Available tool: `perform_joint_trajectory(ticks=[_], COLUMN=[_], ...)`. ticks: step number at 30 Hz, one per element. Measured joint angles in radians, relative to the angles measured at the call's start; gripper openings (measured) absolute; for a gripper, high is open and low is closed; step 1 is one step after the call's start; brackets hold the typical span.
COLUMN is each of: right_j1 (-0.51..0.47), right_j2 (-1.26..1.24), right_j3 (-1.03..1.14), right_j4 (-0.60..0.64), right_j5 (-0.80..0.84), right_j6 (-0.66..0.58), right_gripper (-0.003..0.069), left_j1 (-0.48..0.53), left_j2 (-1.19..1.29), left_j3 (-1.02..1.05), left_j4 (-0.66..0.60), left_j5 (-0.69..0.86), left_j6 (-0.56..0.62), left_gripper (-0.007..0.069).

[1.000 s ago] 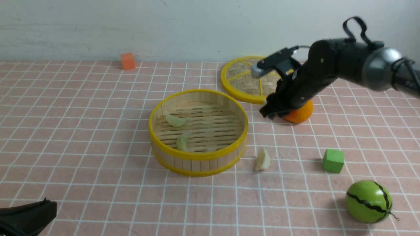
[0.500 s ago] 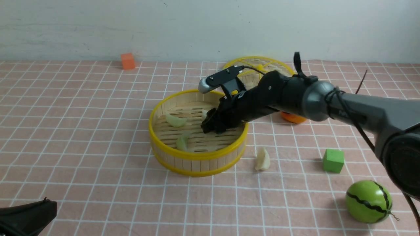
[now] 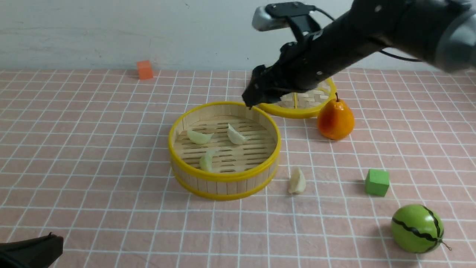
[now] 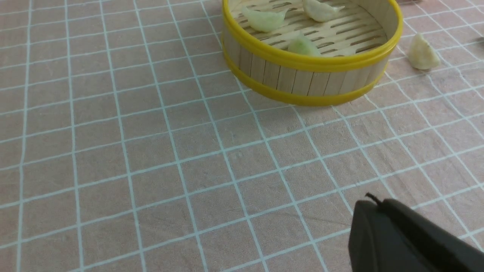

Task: Put the dumplings into the steamer on the table with the pink tablecloth.
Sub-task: 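Reach for and grasp a dumpling lying on the table beside the steamer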

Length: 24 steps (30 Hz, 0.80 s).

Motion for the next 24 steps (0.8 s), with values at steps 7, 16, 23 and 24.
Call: perform_joint_trajectory(ticks=[7, 16, 23, 24], right_j1=[-0.008, -0.009, -0.009, -0.01], right_j2=[0.021, 0.13, 0.223, 0.224], right_j3=[0.136, 0.217, 0.207, 0.206], right_j4=[-0.227, -0.273, -0.272, -0.275], right_j5=[0.206, -0.078, -0.139, -0.135], right_j6=[0.21, 0.406, 0.411, 0.408], right_gripper=[0.0405, 0.0404, 0.0327, 0.0294], left_j1=[0.0, 0.0, 0.0, 0.0], left_j2=[0.0, 0.0, 0.0, 0.0], left_j3=[0.0, 0.0, 0.0, 0.0], left_j4=[0.0, -0.017, -0.016, -0.016], left_j5=[-0.013, -0.024, 0.004, 0.004], left_j6=[-0.001, -0.002, -0.002, -0.002], left_gripper=[-0.0003, 0.0004, 0.0011, 0.0011])
